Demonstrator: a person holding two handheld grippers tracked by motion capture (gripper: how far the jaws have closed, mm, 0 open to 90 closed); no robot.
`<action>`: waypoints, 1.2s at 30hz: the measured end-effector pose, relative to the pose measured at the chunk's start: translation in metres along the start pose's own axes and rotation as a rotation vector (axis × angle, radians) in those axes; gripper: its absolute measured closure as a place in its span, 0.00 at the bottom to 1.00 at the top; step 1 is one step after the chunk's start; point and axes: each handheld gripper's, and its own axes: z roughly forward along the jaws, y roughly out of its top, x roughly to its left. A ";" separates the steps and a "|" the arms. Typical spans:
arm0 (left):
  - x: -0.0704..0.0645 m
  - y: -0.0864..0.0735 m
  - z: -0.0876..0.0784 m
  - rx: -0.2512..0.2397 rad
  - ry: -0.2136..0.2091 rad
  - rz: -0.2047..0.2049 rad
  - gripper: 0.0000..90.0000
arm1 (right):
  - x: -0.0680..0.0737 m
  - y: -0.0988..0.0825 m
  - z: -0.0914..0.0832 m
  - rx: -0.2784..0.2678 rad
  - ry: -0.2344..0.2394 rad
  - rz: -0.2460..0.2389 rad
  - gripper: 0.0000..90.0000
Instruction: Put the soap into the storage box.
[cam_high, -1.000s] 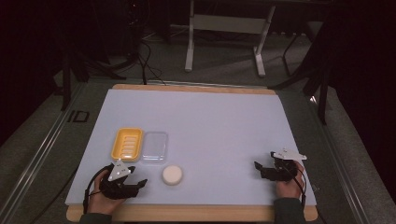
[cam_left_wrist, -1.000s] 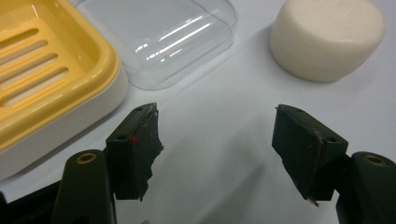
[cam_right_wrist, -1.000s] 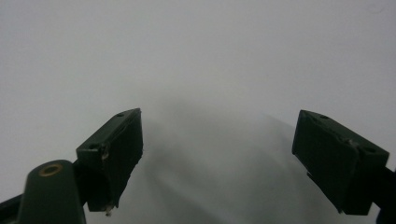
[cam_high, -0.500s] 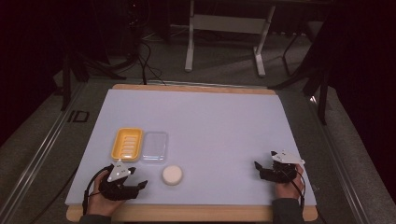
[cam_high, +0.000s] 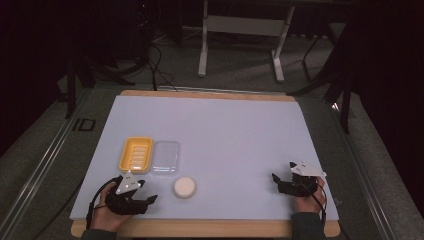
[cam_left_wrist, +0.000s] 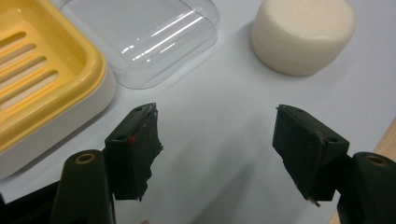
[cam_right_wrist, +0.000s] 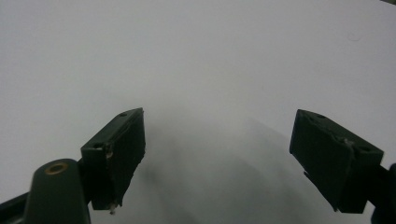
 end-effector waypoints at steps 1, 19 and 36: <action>0.000 0.000 0.000 0.003 0.000 0.005 0.35 | 0.000 0.000 0.000 0.000 0.001 0.000 0.20; -0.002 0.023 0.000 0.023 -0.041 0.094 0.36 | 0.000 0.000 0.000 -0.006 0.006 -0.005 0.20; -0.003 0.036 0.003 0.068 -0.066 0.149 0.36 | 0.000 0.000 -0.001 -0.015 0.013 -0.001 0.20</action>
